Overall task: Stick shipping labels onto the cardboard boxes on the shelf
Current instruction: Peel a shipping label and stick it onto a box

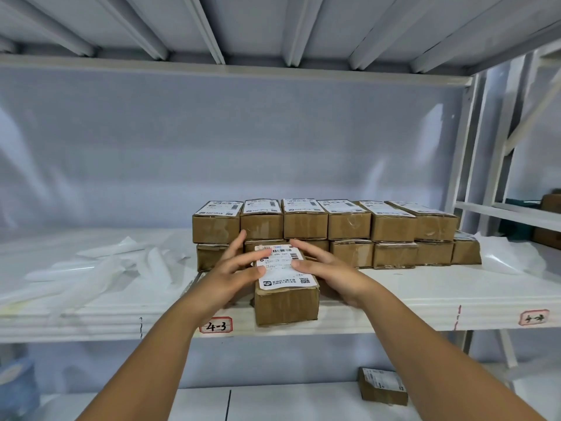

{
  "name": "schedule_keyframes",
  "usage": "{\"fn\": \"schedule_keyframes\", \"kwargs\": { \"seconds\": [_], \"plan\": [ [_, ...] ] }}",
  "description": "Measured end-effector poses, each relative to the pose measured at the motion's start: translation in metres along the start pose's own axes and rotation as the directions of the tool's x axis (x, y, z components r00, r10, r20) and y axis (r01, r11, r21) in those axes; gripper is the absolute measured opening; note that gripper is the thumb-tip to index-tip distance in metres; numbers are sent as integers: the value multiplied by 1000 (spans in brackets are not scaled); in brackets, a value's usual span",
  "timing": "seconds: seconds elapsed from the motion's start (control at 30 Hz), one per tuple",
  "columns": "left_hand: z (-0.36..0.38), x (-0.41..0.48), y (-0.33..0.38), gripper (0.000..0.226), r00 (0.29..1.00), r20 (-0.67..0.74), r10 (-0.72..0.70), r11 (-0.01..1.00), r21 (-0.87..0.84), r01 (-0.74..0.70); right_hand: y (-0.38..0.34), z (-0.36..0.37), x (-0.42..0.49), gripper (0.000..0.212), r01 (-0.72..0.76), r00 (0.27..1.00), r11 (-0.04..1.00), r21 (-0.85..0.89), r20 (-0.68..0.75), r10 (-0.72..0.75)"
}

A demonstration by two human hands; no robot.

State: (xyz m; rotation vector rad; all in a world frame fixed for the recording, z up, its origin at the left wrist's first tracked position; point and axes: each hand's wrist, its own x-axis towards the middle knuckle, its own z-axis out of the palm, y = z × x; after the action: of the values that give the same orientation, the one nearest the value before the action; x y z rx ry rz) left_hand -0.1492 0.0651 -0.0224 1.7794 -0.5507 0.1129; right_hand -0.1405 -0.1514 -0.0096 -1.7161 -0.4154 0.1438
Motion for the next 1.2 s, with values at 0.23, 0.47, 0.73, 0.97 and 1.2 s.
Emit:
{"fn": "schedule_keyframes", "kwargs": {
  "seconds": [0.23,0.47,0.73,0.97,1.2],
  "plan": [
    [1,-6,4,26,995,68,77,994,66,-82,5,0,-2,20,204,976,977,-58,-62,-208],
    [12,-13,2,22,990,-65,127,981,155,-116,5,0,-4,22,201,979,972,-120,-3,-203],
    [46,-35,17,46,843,87,530,509,763,-399,7,-1,-1,23,223,974,965,-137,-10,-226],
    [37,-48,4,34,799,-122,588,597,733,-327,3,0,-4,22,197,981,975,-102,21,-195],
    [43,-45,0,22,785,-237,572,689,659,-302,2,-3,0,54,139,972,987,-84,202,-120]
  ]
}}
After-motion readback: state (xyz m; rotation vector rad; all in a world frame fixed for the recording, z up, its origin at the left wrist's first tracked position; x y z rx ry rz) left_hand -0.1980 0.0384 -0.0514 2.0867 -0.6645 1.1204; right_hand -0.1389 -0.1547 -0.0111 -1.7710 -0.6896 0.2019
